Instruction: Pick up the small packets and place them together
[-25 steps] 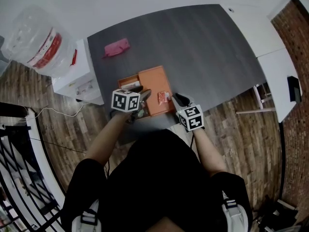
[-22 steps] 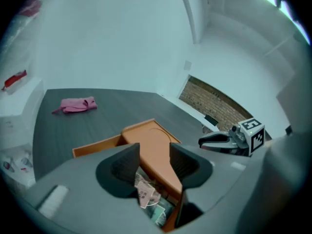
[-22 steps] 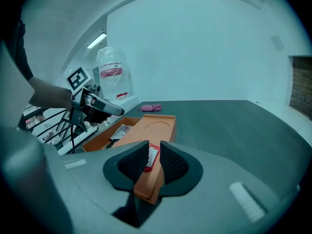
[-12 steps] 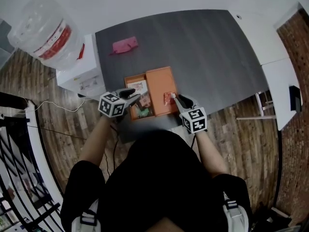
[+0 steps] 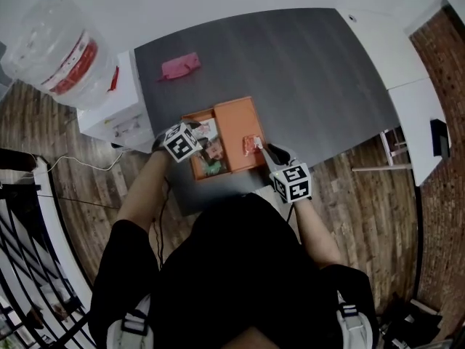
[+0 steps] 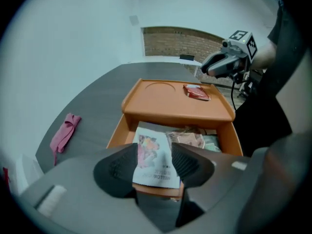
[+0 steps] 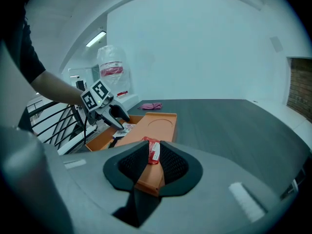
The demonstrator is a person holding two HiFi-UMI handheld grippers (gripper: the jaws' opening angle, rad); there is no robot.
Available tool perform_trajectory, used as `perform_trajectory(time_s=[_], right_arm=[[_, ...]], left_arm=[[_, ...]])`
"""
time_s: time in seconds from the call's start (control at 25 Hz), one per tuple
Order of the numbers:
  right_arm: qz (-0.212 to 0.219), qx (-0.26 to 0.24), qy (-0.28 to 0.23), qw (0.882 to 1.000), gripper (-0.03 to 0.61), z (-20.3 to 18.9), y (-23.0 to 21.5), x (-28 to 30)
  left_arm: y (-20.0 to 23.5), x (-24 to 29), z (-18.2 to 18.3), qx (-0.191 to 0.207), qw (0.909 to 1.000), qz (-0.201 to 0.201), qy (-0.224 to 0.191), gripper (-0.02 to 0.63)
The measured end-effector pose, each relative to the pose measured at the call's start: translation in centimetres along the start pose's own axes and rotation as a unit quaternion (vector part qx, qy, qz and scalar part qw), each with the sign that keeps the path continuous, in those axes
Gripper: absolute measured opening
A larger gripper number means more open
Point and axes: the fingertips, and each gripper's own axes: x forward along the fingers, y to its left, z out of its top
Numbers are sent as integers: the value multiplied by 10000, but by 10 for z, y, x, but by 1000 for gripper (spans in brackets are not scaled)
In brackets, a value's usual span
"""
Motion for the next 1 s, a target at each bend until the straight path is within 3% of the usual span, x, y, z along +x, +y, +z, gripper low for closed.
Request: perform_trajectory(time_s=[0.2,0.44,0.64,1.0], right_arm=[[-125,143,-6,9998,71,-6,-3,-10],[-241,287,91,9993,71,-16,-4,-16],[-248,286,126,9992,69,-16,-5,-17],[-233,289,60,9993,66,-9,-4,-12]], left_arm=[[7,8,4,450,9986,-147,243,219],[7,23,-9,615,9949,-541,594,261],[10,23,-12,662,9926,-523,868,230],[6,31,-18,1126,9864,-253,1171,224]])
